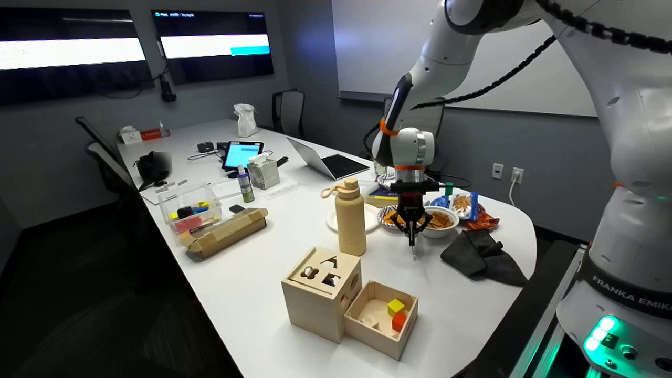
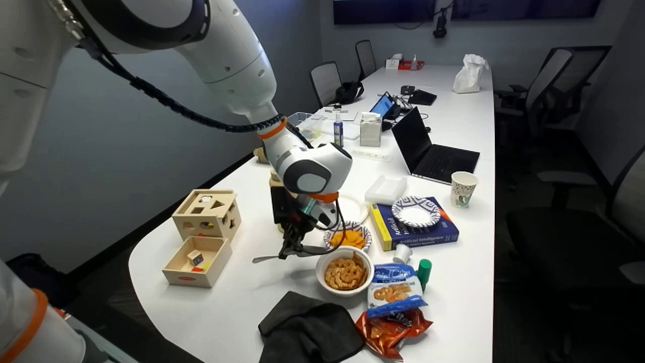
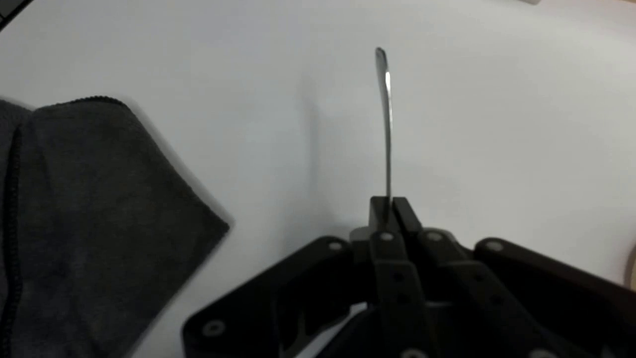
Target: Use the silver spoon to stir the contents in the white and black bowl and then the white bowl.
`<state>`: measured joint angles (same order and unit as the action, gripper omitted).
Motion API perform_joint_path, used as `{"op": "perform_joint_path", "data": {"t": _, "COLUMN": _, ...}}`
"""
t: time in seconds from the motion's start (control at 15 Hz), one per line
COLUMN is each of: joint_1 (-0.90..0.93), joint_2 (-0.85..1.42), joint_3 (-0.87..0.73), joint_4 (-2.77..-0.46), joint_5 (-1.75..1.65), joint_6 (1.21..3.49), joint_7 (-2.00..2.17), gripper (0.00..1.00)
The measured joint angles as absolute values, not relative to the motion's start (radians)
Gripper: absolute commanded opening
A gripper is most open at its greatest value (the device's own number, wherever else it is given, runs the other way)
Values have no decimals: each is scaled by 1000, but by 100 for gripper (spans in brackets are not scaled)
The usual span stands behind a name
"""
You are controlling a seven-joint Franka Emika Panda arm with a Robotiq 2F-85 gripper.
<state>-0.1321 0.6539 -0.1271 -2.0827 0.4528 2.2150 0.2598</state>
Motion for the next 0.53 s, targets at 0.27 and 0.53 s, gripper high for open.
{"op": "perform_joint_path", "data": {"t": 0.27, "joint_1": -157, "joint_2": 689, "joint_3": -132, "joint_4": -2034, "joint_5": 453, "joint_6": 2215, "joint_7": 261, "gripper": 1}}
{"op": "perform_joint_path", "data": {"t": 0.53, "joint_1": -169, "joint_2": 721, "joint_3": -140, "joint_4": -1984, "joint_5": 451, "joint_6": 2215, "joint_7": 270, "gripper": 1}}
